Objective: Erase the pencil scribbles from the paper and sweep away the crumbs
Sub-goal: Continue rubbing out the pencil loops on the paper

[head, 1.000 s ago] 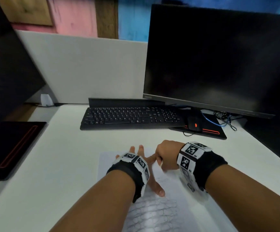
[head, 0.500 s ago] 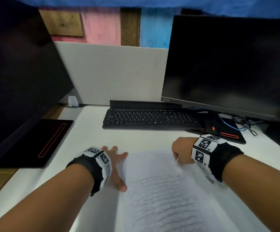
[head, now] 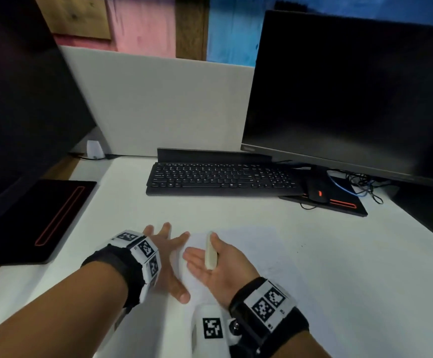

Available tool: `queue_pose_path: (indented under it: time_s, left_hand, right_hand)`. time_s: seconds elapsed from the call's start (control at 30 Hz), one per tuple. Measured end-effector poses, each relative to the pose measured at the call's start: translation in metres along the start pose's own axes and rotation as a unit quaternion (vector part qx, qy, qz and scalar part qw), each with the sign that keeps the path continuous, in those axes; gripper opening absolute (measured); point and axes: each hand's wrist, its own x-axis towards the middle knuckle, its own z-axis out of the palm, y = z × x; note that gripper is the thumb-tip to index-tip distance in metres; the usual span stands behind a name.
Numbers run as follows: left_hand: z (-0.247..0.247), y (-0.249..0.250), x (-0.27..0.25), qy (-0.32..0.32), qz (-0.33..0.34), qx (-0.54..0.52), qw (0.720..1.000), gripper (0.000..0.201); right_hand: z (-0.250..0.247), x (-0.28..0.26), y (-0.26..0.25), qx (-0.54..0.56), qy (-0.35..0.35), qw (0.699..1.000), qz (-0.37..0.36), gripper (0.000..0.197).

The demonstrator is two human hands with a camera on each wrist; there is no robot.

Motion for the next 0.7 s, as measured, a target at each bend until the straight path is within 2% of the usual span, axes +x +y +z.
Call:
queue_pose_path:
  time_s: [0.03, 0.07, 0.13, 0.2, 0.23, 0.27, 0.33, 0.37, 0.47, 0.53, 0.6, 0.7]
  left_hand:
    - [-0.003, -0.001, -0.004, 0.004, 0.004, -0.005, 1.000, 0.132]
    - [-0.003, -0.002, -0.005, 0.007, 0.008, -0.012, 1.000, 0.132]
    - [-0.003, -0.003, -0.004, 0.007, 0.008, -0.022, 1.000, 0.132]
    - [-0.003, 0.001, -0.001, 0.014, 0.003, -0.003, 1.000, 0.130]
    - [-0.003, 0.003, 0.001, 0.021, 0.002, 0.008, 1.000, 0.129]
    - [-0.004, 0.004, 0.003, 0.028, 0.000, 0.015, 0.999, 0.130]
    - [-0.006, 0.004, 0.007, 0.028, -0.001, 0.021, 0.999, 0.131]
    - [-0.007, 0.004, 0.008, 0.021, -0.002, 0.023, 1.000, 0.132]
    - [-0.004, 0.004, 0.012, 0.022, -0.006, 0.036, 0.999, 0.132]
    - [-0.003, 0.002, 0.013, 0.025, -0.002, 0.034, 0.999, 0.133]
    - [-0.005, 0.001, 0.012, 0.014, -0.001, 0.028, 0.999, 0.134]
    - [-0.006, 0.001, 0.010, 0.014, -0.003, 0.027, 1.000, 0.133]
  right_hand:
    - [-0.009, 0.000, -0.013, 0.063, 0.047, 0.997, 0.000, 0.041]
    - [-0.020, -0.002, -0.027, 0.113, 0.082, 0.989, -0.042, 0.048]
    - [-0.043, 0.008, -0.056, 0.070, 0.136, 0.977, -0.152, 0.059]
    - [-0.059, 0.005, -0.074, 0.051, 0.213, 0.944, -0.248, 0.040]
    - [-0.059, 0.003, -0.077, 0.047, 0.248, 0.935, -0.251, 0.036]
    - [-0.052, 0.001, -0.075, 0.036, 0.253, 0.930, -0.263, 0.035]
    - [-0.026, 0.000, -0.055, 0.014, 0.192, 0.945, -0.264, 0.029]
    - [-0.012, 0.001, -0.039, -0.009, 0.168, 0.958, -0.233, 0.026]
    - [0.016, 0.000, 0.000, 0.019, 0.070, 0.993, -0.090, 0.017]
    - [0.008, 0.001, -0.001, 0.048, 0.043, 0.995, -0.077, 0.015]
    - [-0.016, 0.000, -0.021, 0.070, 0.063, 0.988, -0.124, 0.019]
    - [-0.062, 0.005, -0.073, 0.099, 0.154, 0.963, -0.196, 0.029]
